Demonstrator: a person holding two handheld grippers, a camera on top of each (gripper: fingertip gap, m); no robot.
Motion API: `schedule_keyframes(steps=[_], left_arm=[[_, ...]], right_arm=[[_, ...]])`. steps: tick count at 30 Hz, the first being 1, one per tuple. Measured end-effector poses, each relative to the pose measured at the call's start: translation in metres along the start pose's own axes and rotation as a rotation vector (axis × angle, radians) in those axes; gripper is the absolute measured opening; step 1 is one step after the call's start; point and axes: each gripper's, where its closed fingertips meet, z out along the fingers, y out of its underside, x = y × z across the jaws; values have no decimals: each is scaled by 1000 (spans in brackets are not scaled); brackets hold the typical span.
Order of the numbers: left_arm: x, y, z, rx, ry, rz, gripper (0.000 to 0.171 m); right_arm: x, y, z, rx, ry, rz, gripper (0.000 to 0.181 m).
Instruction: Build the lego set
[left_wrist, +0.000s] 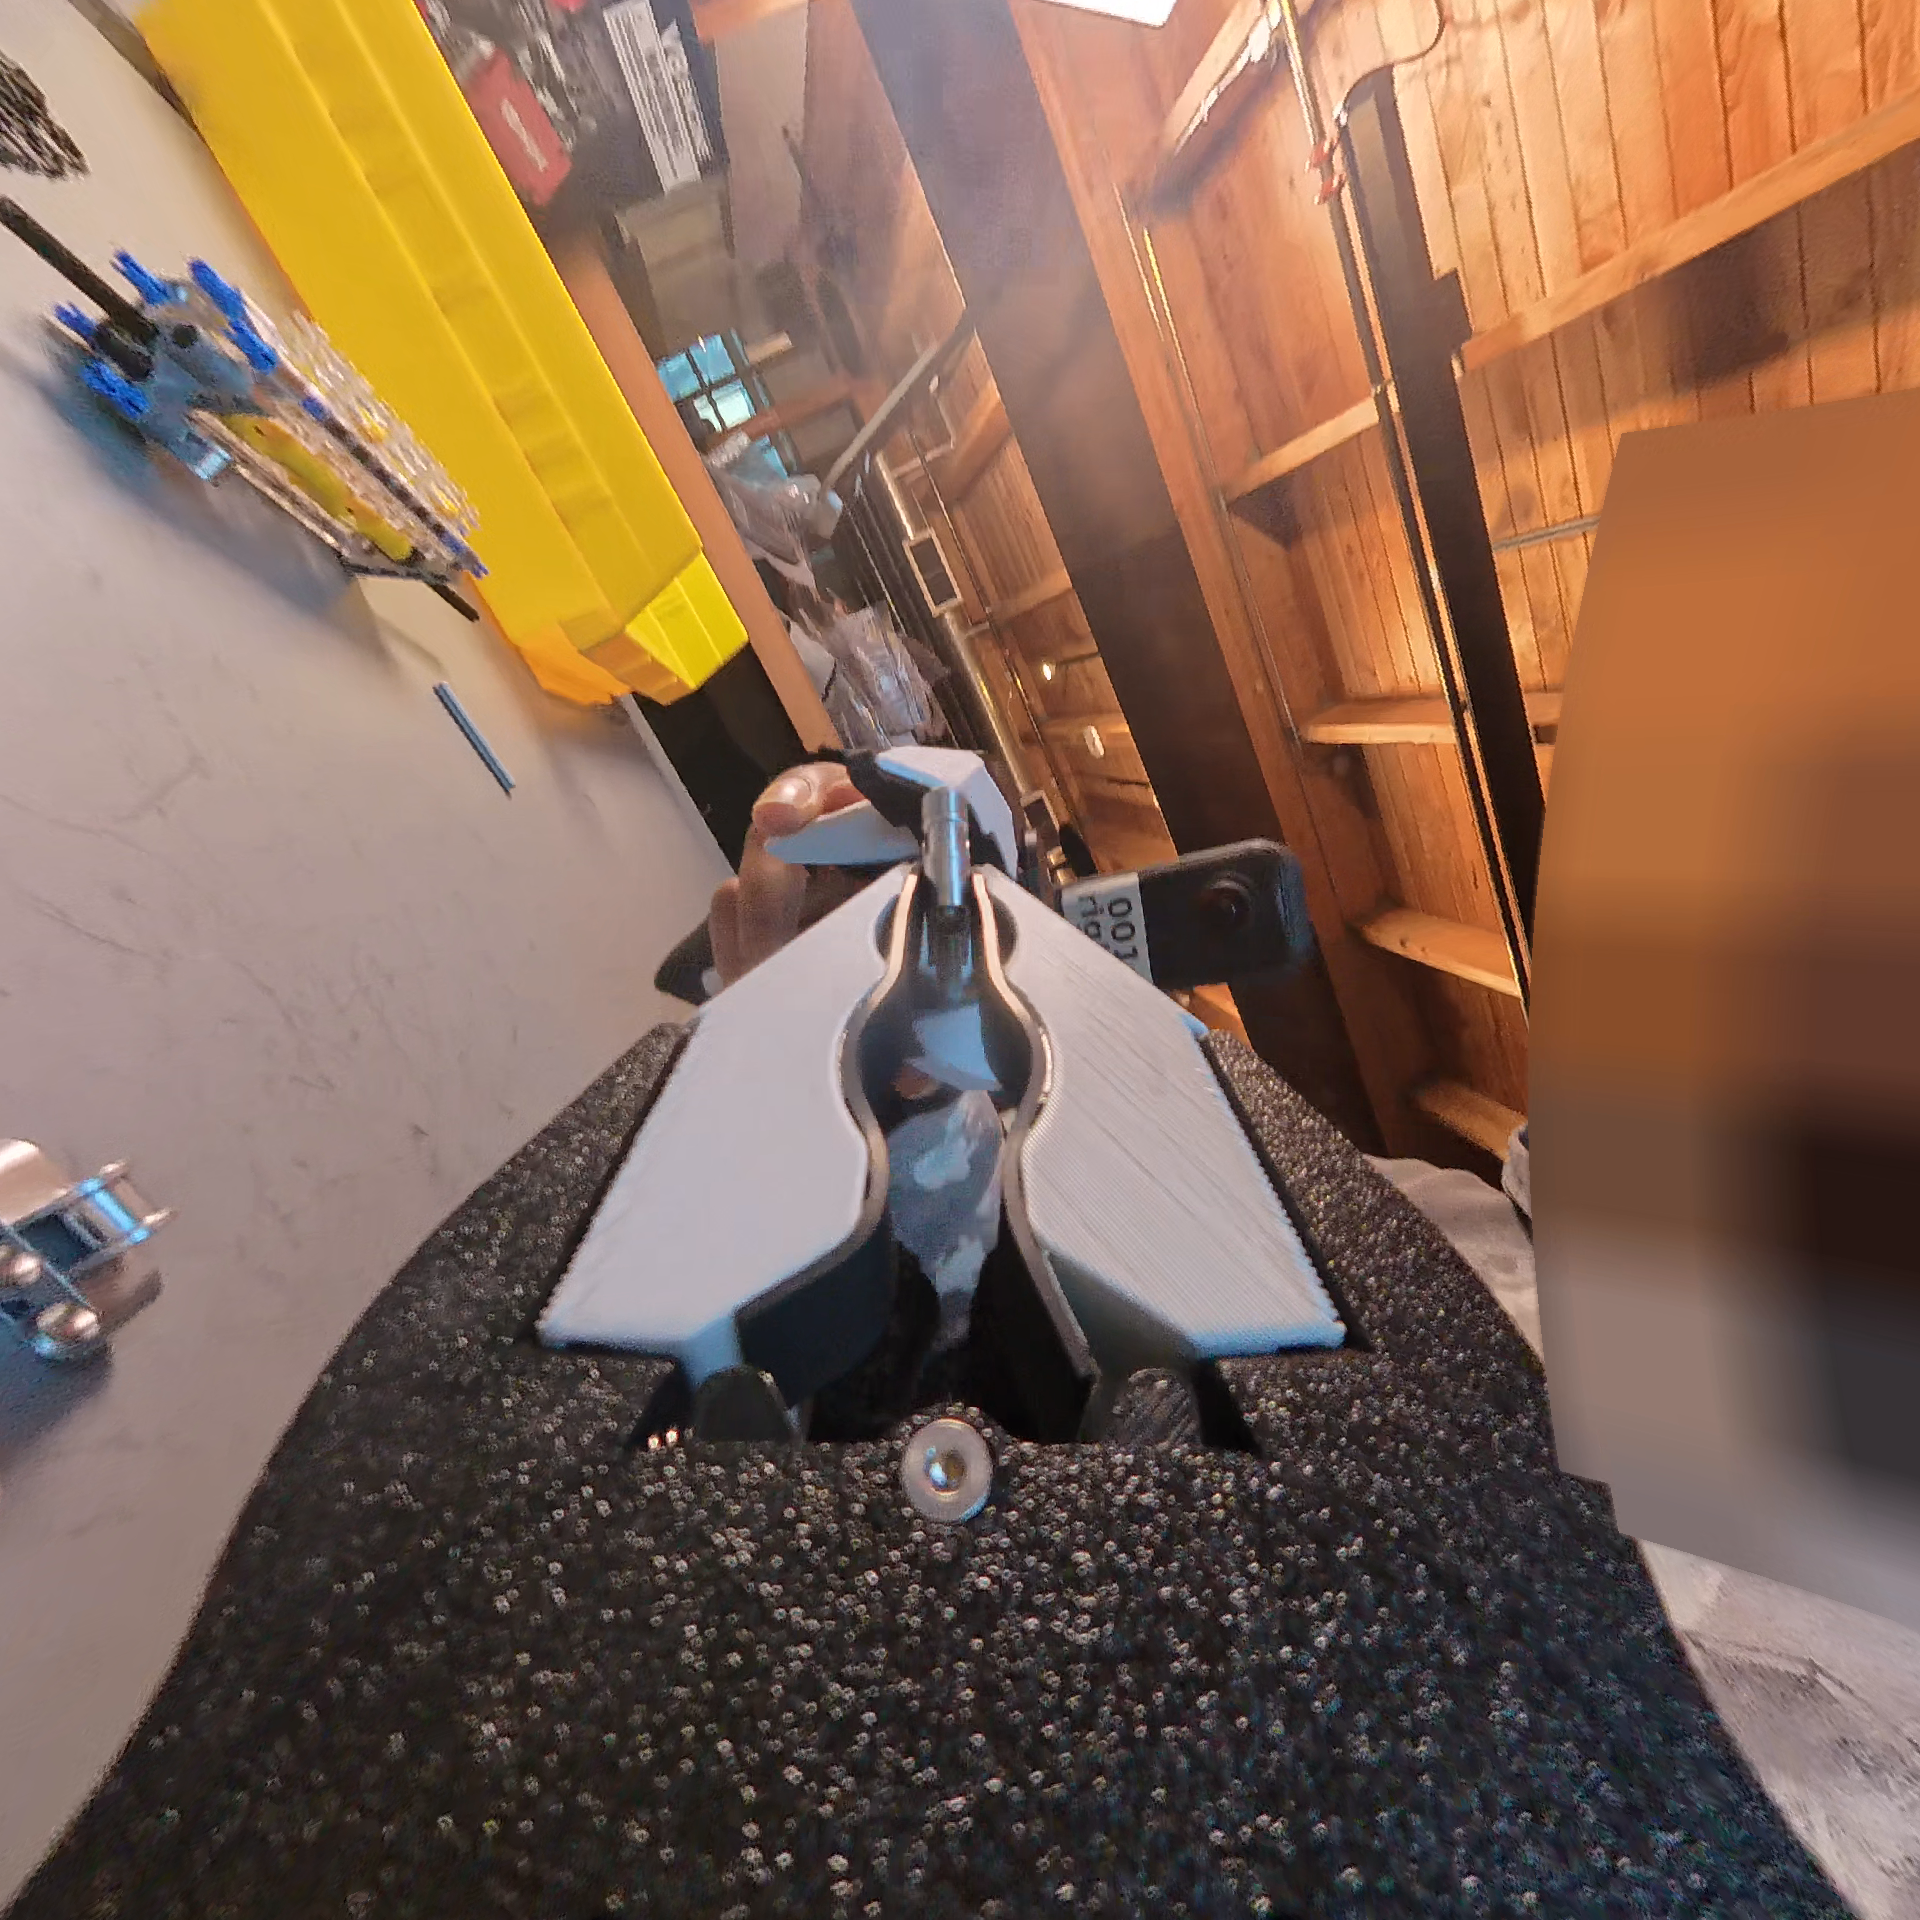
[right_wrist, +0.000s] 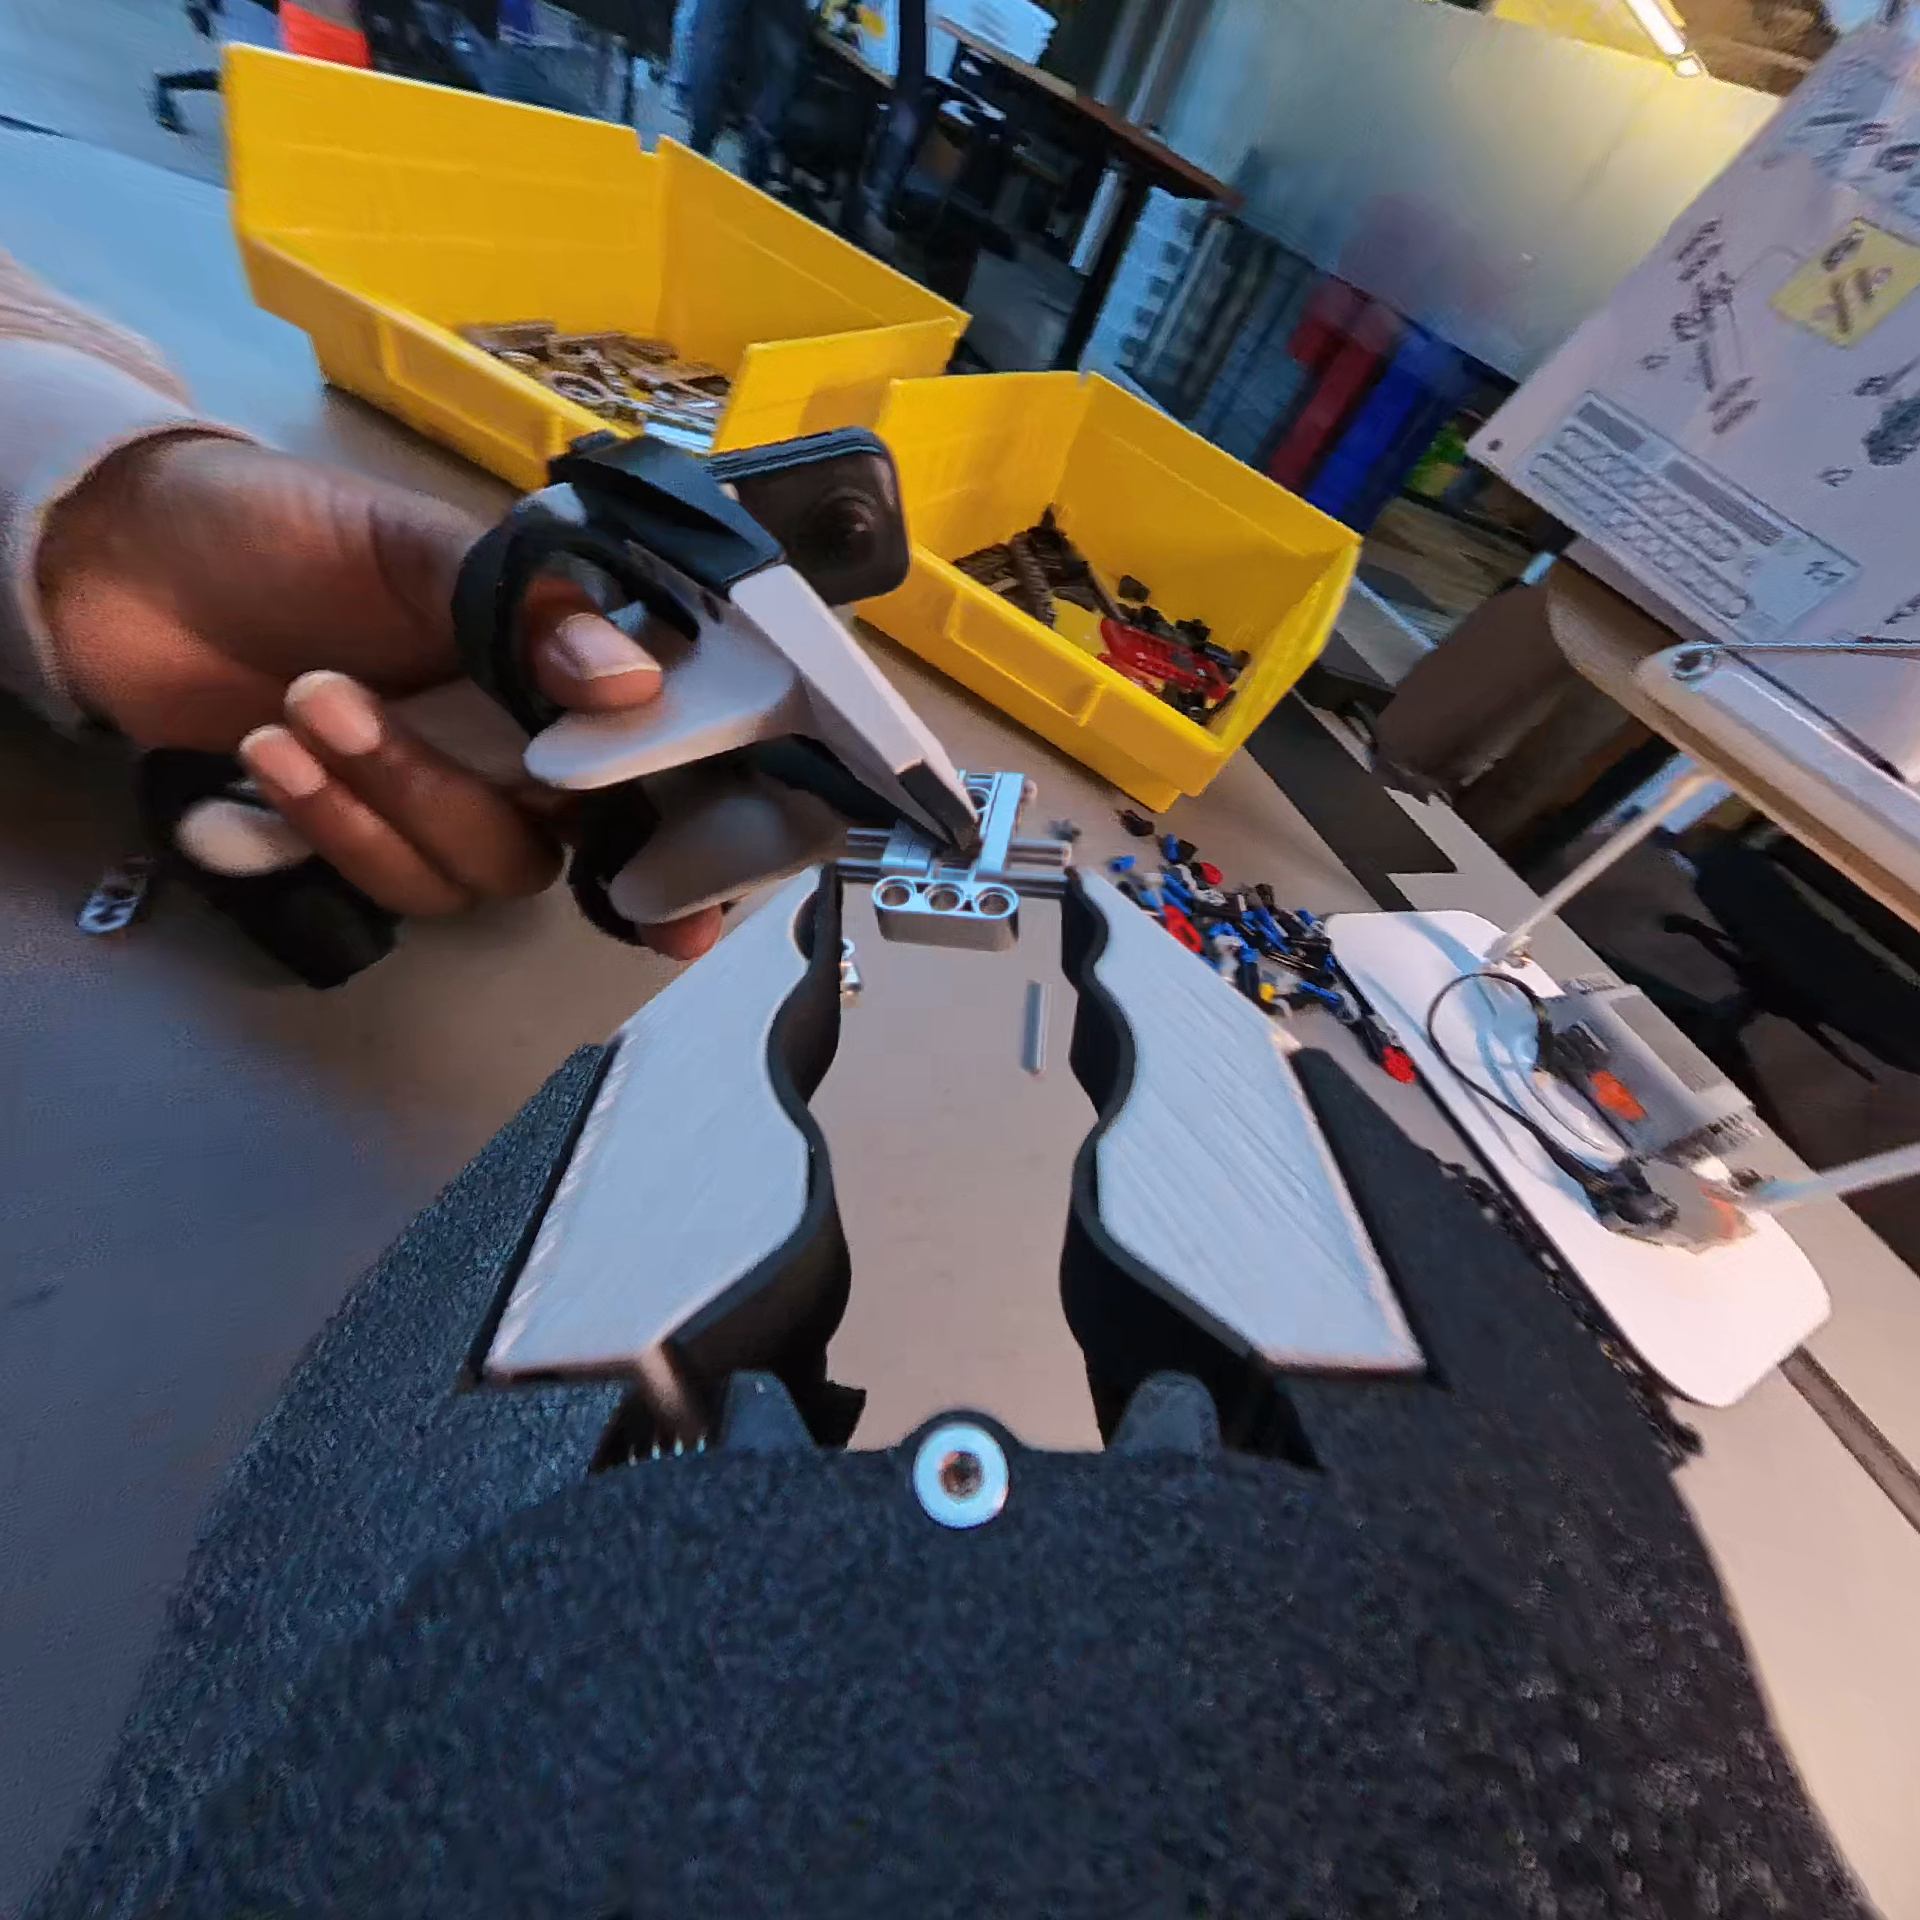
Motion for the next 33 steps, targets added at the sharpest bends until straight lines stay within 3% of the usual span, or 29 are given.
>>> schedule_keyframes(steps=[4,7,8,10,14,20,27,33], left_arm=[[5,20,3,-179,14,28,7],[5,28,6,-238,-4,70,6],[5,28,7,-230,-6,72,6],[3,24,8,-189,-11,59,6],[-2,13,8,-90,-36,51,6],[-3,4,6,7,-34,44,6],[0,-2,-1,20,-30,51,6],[-1,10,3,-45,-37,57,5]], right_arm=[[-17,-1,-16,40,-190,-15,40],[-26,0,-25,47,-269,-12,39],[-25,1,-26,46,-263,-18,30],[-20,2,-26,42,-228,-23,31],[-14,4,-18,-4,-129,-36,52],[0,9,-2,-84,82,-84,44],[4,2,-11,-16,37,-59,34],[-5,-4,-13,24,-14,-100,52]])
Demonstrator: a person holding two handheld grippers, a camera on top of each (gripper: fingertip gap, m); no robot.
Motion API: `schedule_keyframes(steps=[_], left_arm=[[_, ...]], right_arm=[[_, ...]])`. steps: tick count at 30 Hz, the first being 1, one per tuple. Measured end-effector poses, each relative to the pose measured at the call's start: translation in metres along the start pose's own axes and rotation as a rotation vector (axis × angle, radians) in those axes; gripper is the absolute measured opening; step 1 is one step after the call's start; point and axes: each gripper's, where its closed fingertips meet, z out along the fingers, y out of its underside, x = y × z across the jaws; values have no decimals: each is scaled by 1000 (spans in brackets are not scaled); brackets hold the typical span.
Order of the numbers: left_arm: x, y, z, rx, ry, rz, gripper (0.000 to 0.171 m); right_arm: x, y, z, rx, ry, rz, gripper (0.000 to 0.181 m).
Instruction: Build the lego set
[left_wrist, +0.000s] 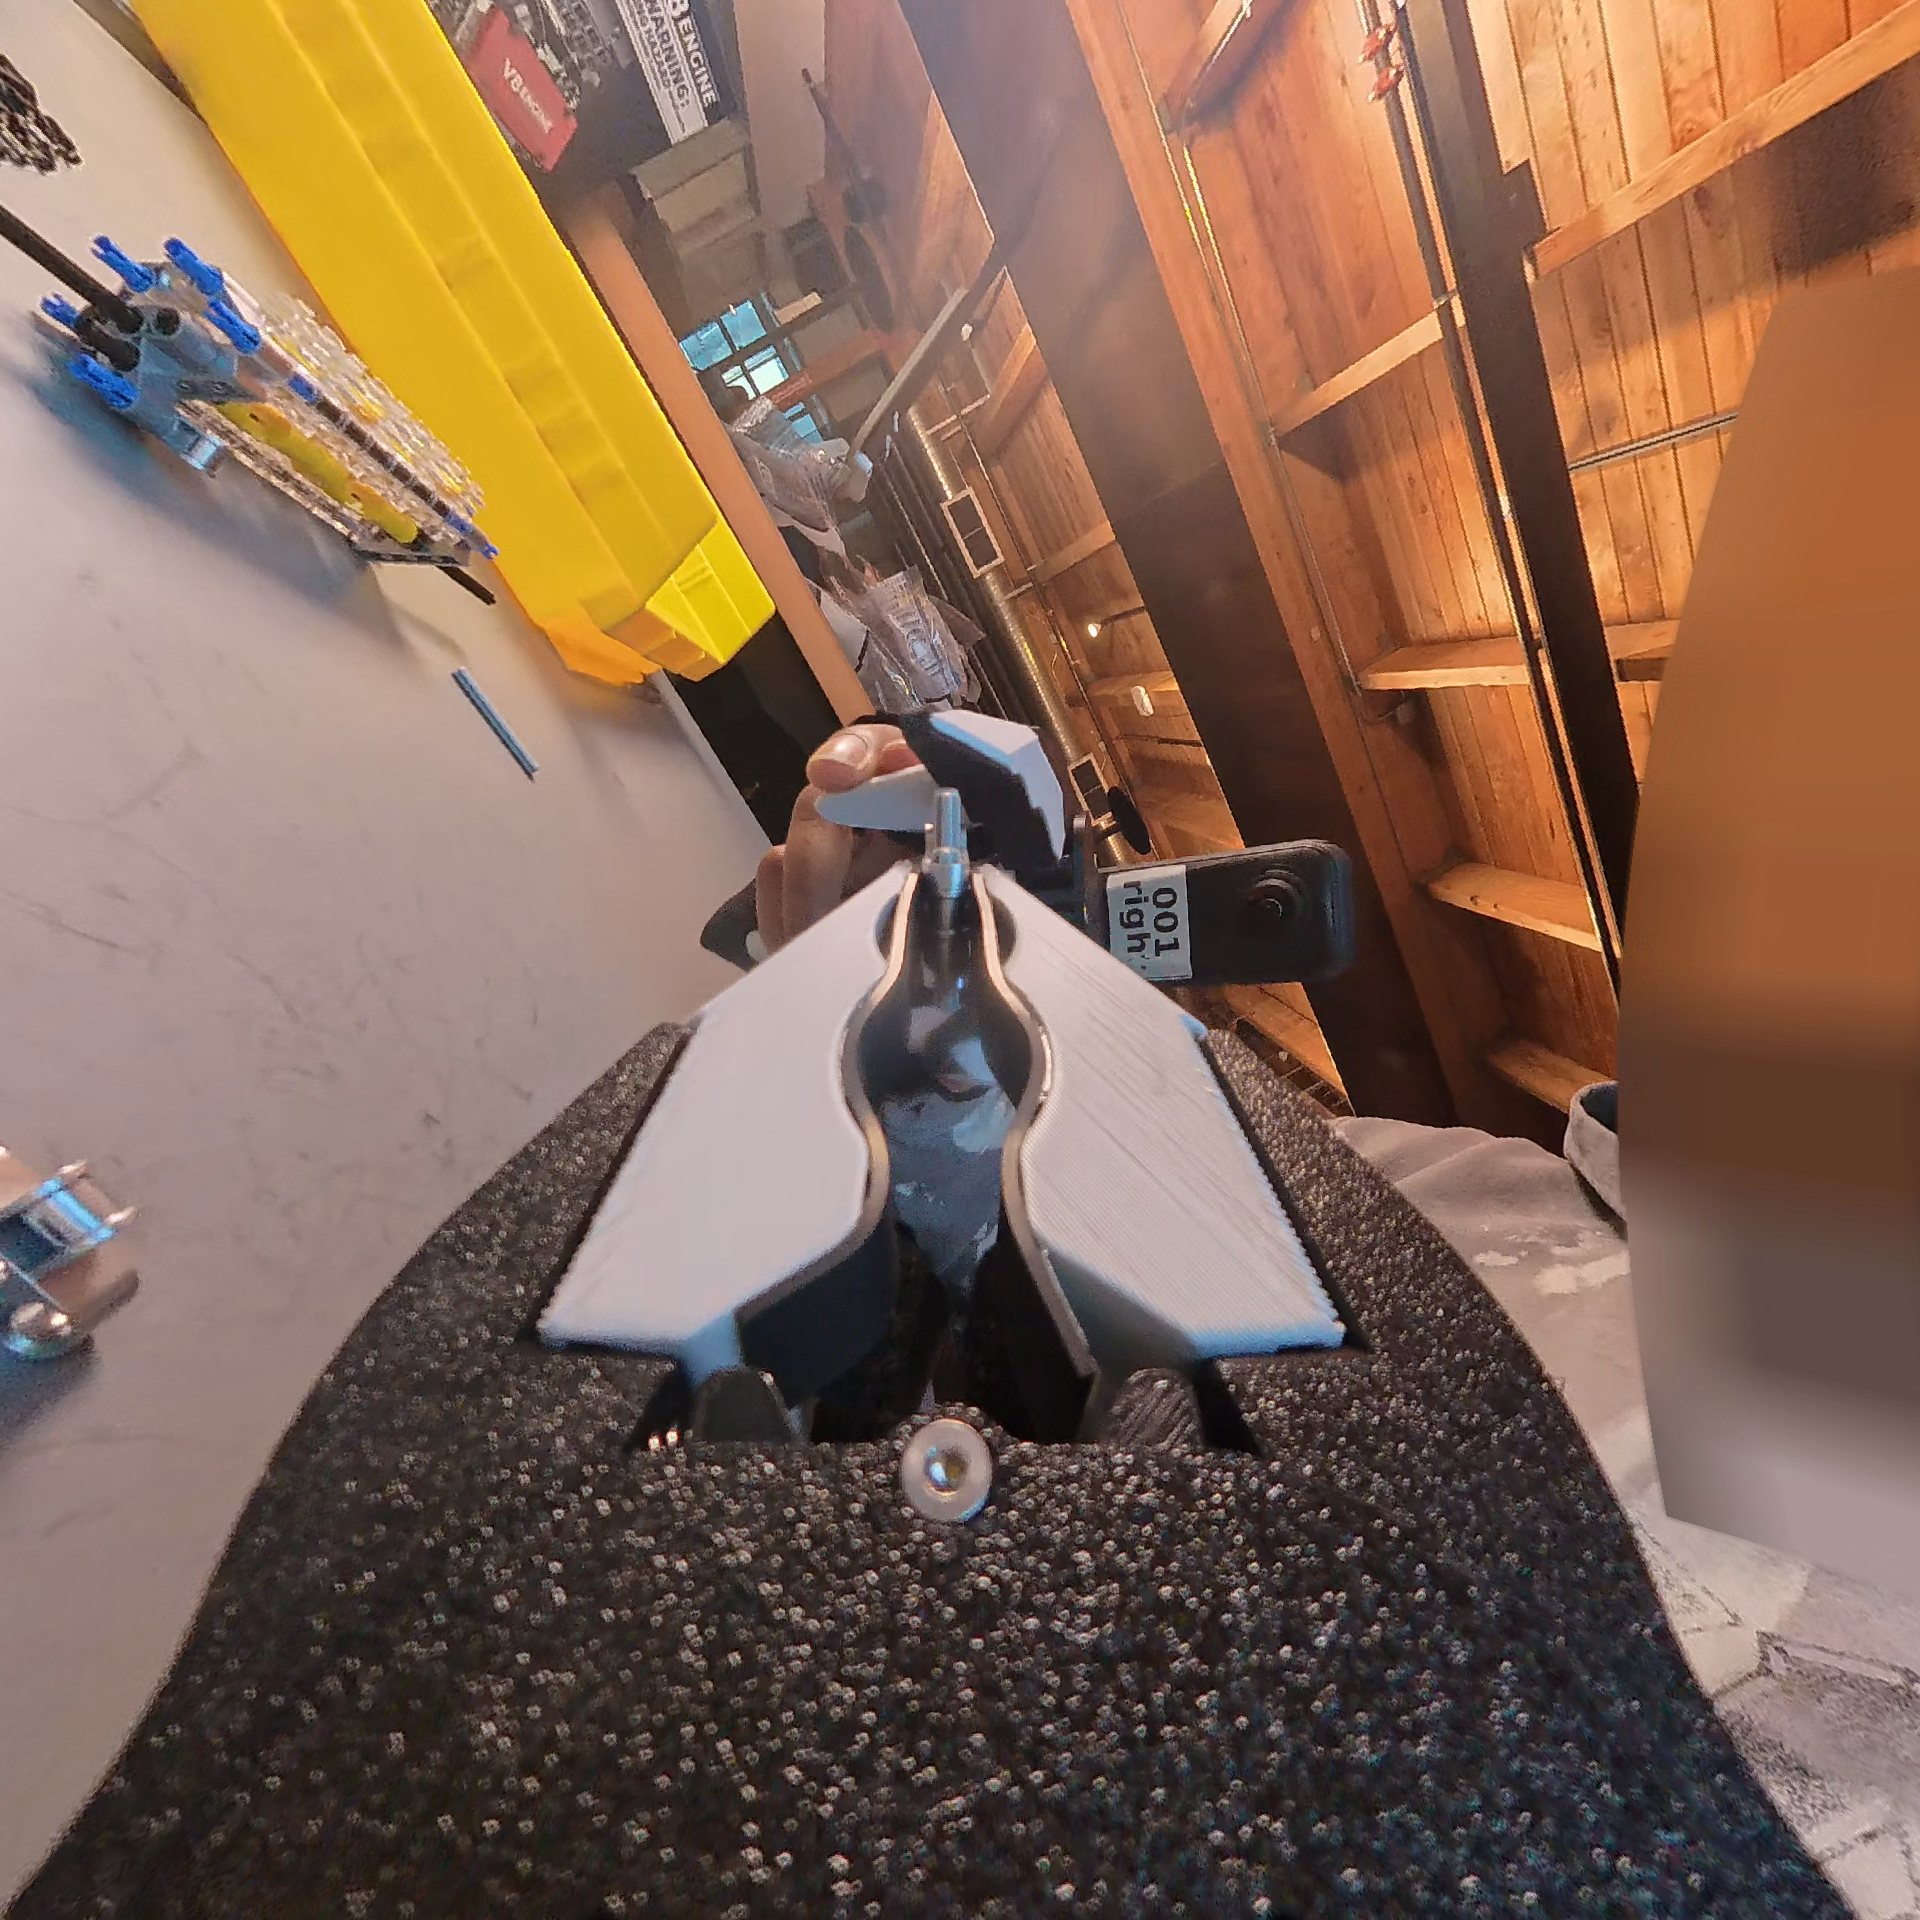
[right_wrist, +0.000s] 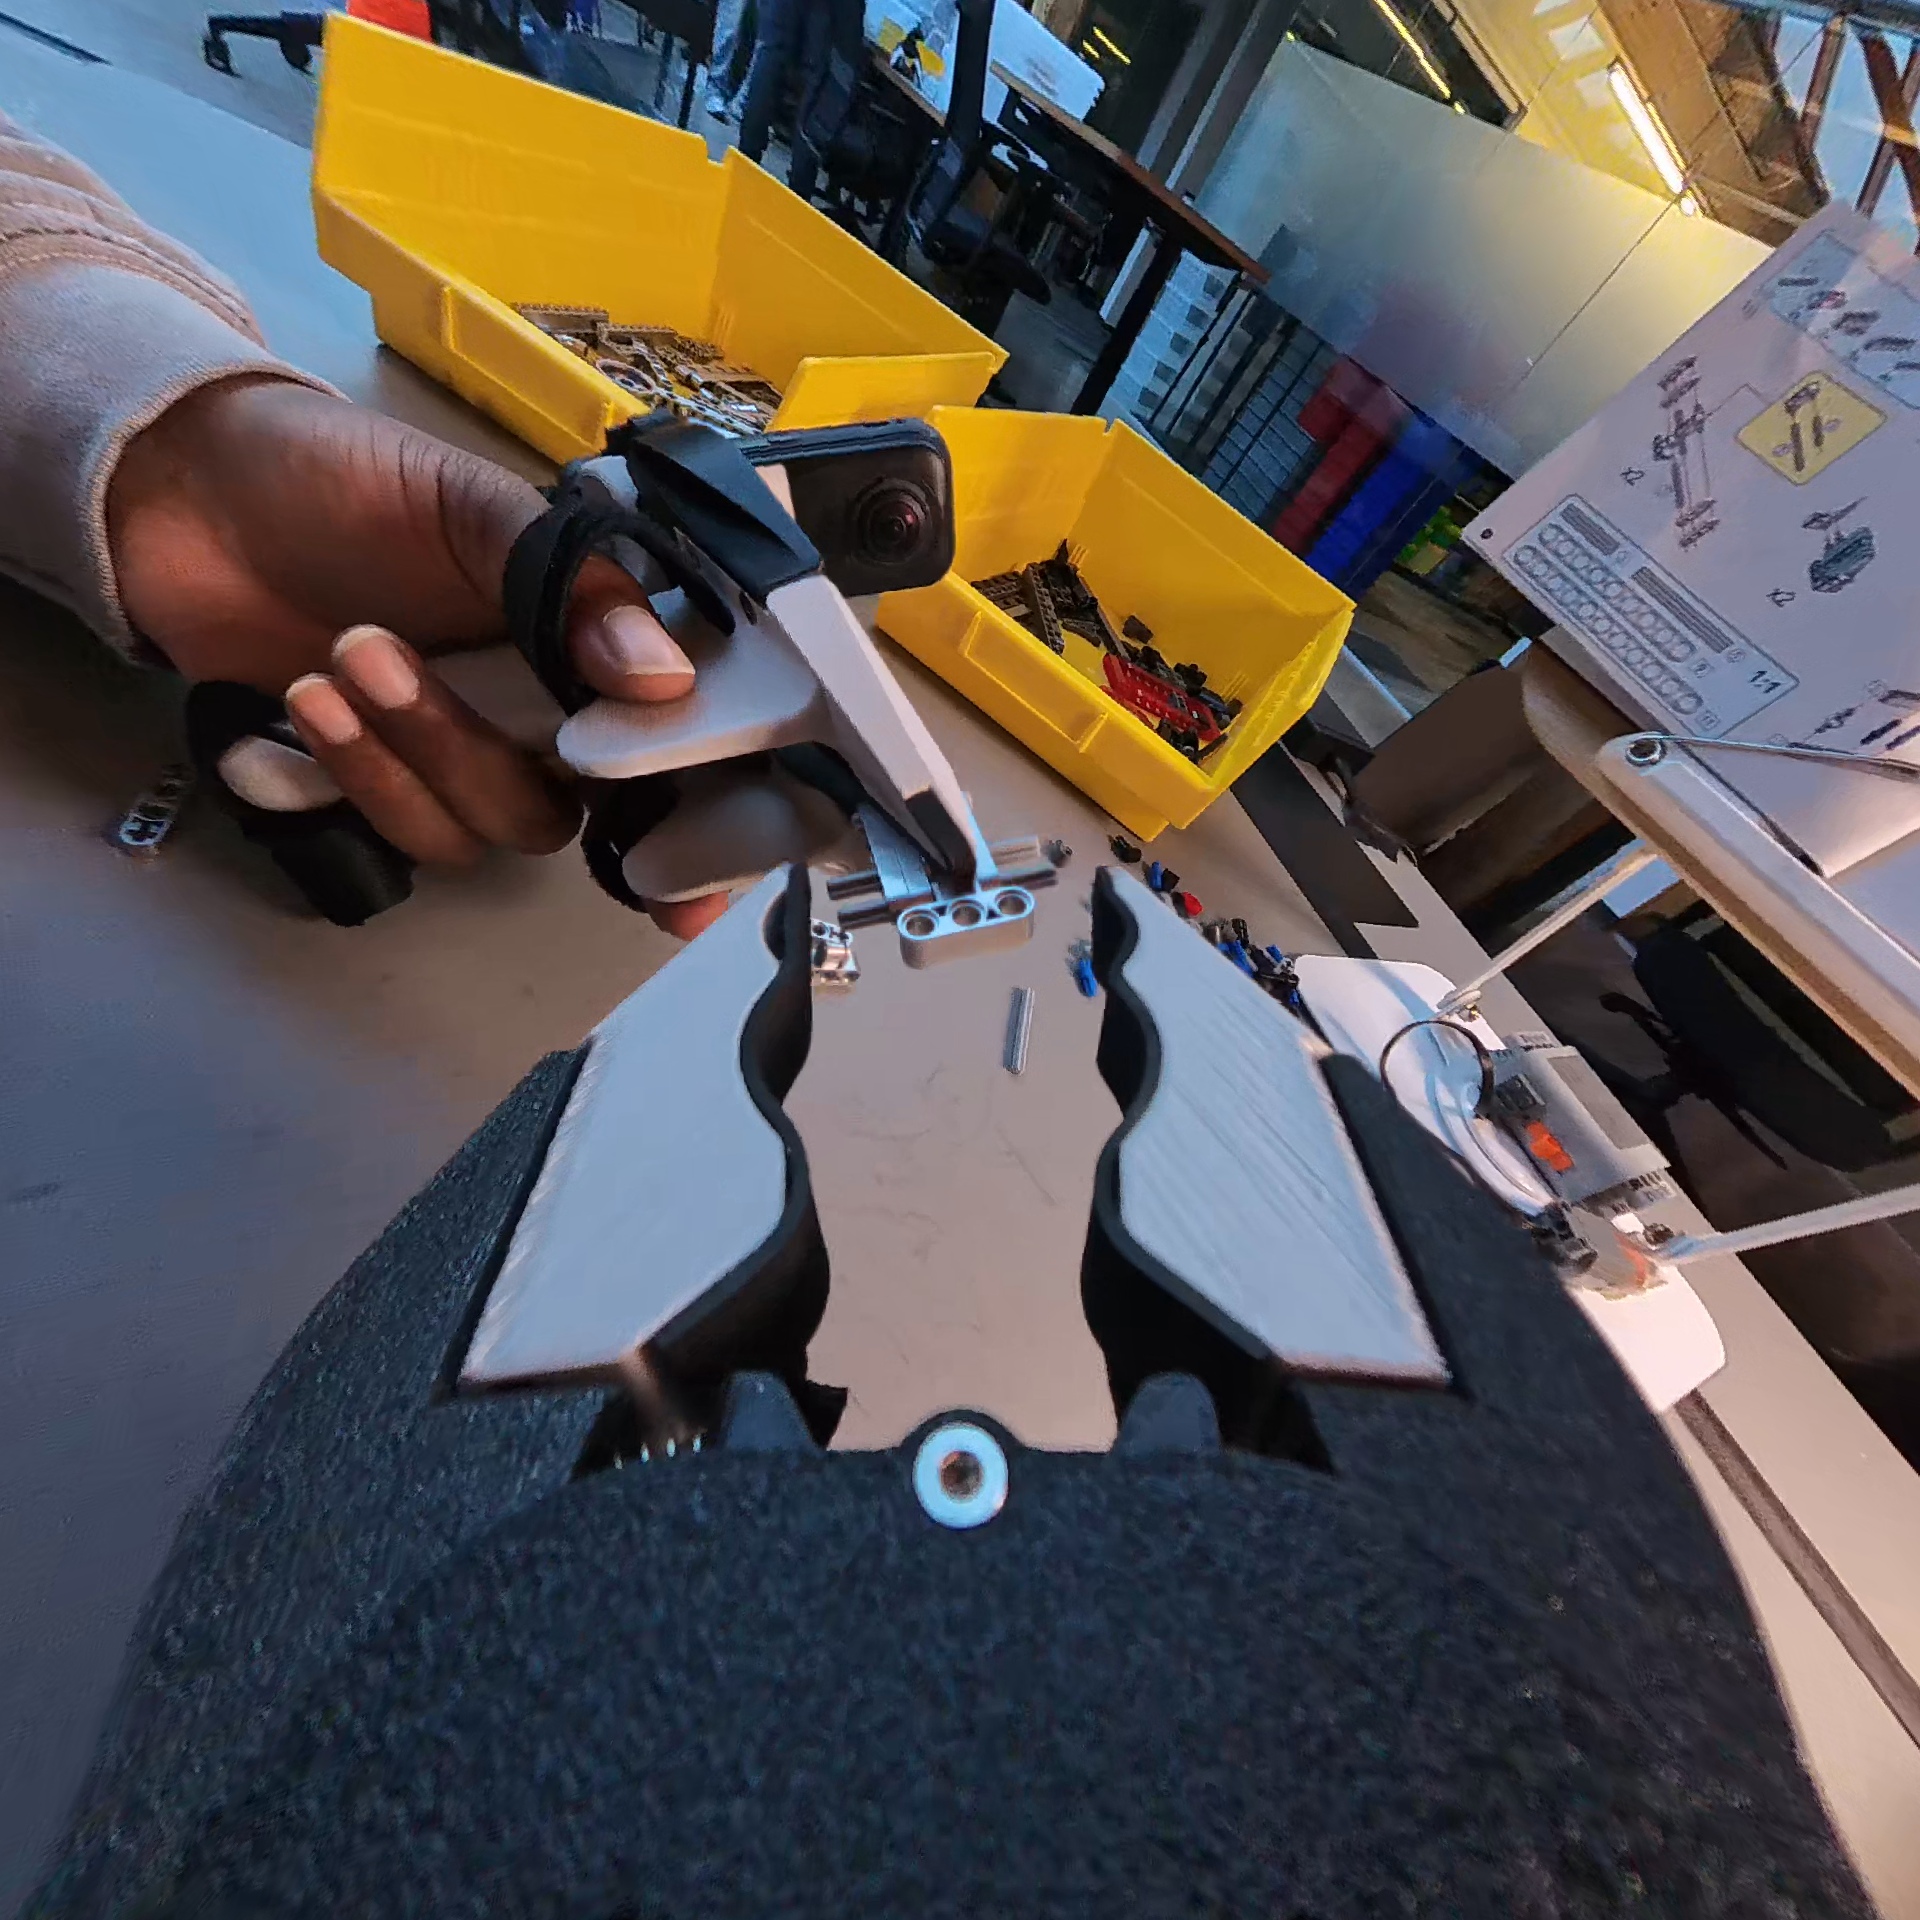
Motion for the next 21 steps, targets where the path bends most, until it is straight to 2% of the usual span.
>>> schedule_keyframes(steps=[7,15,21], left_arm=[[-1,8,5,-23,-5,-6,5],[-1,13,3,-48,-8,-26,6],[0,20,3,-116,-1,-49,5]], right_arm=[[-6,2,-2,-17,-37,-20,43],[-11,2,-3,-13,-81,-3,42],[-16,1,-6,6,-124,-10,41]])
